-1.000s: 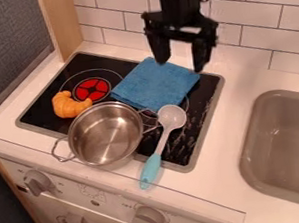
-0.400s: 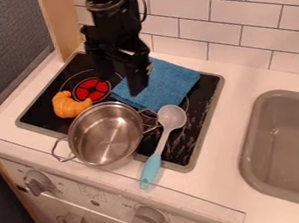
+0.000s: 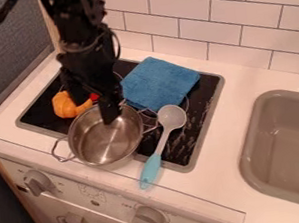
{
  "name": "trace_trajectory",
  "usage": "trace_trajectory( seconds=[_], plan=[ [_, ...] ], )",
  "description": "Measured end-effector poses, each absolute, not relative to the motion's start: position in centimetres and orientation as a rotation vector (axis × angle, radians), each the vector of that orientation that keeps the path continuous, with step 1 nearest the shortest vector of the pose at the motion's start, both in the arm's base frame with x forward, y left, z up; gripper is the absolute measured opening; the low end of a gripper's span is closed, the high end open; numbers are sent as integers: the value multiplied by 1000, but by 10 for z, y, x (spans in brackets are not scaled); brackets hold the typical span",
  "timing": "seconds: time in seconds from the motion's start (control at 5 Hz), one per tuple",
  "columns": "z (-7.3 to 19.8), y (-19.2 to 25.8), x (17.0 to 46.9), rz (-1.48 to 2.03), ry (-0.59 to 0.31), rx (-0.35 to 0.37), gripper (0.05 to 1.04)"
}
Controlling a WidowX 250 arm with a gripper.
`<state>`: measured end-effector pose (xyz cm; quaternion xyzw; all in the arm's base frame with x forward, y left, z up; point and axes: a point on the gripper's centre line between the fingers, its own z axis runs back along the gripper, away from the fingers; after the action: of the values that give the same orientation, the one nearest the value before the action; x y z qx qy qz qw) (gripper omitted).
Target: Move the silver pot on the upper left corner of the stove
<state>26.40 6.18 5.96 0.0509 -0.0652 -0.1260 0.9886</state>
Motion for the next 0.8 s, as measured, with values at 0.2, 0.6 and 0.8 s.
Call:
trace_trajectory(
  seconds=[0.2, 0.6, 0.8],
  plan=[
    [39, 80, 259, -173, -124, 153, 999],
    [19, 102, 256, -58, -81, 179, 943],
    [15, 101, 257, -48, -76, 167, 652]
  ],
)
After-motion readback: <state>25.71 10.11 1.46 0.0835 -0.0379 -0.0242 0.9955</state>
